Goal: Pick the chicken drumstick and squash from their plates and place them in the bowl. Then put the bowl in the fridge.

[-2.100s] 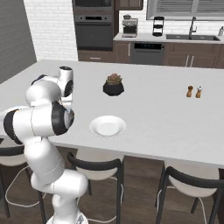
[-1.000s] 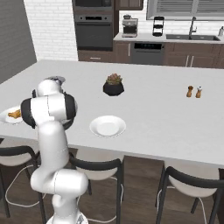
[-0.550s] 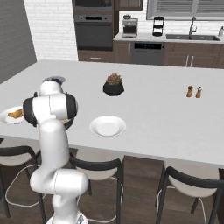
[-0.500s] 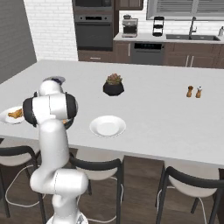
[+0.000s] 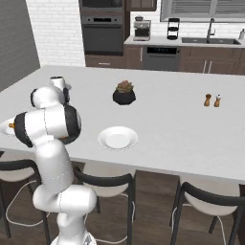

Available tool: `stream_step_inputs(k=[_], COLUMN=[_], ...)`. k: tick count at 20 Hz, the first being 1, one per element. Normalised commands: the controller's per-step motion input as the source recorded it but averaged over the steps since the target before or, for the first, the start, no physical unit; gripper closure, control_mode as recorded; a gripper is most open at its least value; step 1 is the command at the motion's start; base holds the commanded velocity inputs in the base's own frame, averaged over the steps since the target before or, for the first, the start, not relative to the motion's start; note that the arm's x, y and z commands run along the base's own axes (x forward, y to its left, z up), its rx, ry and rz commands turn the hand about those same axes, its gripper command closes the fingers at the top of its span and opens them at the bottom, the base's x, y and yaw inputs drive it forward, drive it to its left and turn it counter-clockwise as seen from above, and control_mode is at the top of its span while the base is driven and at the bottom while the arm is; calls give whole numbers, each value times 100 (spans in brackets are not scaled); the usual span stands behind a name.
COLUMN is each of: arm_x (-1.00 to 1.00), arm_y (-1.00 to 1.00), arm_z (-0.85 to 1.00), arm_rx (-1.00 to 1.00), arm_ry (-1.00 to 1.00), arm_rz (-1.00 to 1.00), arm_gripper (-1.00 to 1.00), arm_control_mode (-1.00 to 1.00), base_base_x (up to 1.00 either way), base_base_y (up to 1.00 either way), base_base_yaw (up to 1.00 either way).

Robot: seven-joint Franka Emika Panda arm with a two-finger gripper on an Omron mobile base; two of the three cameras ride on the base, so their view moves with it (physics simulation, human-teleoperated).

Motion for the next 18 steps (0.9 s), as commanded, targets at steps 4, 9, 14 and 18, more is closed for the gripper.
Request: stream_step_inputs(k=[4, 9, 14, 18], arm_x=[-78, -88, -44, -19], arm_y=[-61, -71, -87, -48], arm_z=[47, 8, 33, 51], arm_rx=[1, 0, 6, 1], arm_ry=[0, -1, -1, -3], arm_rz=[5, 2, 0, 22], arm_gripper=[-100, -100, -100, -100], arm_control_mode=[-100, -100, -100, -100], base_base_x=[0, 0, 0, 0], base_base_y=[0, 0, 0, 0], base_base_yaw=[0, 0, 0, 0])
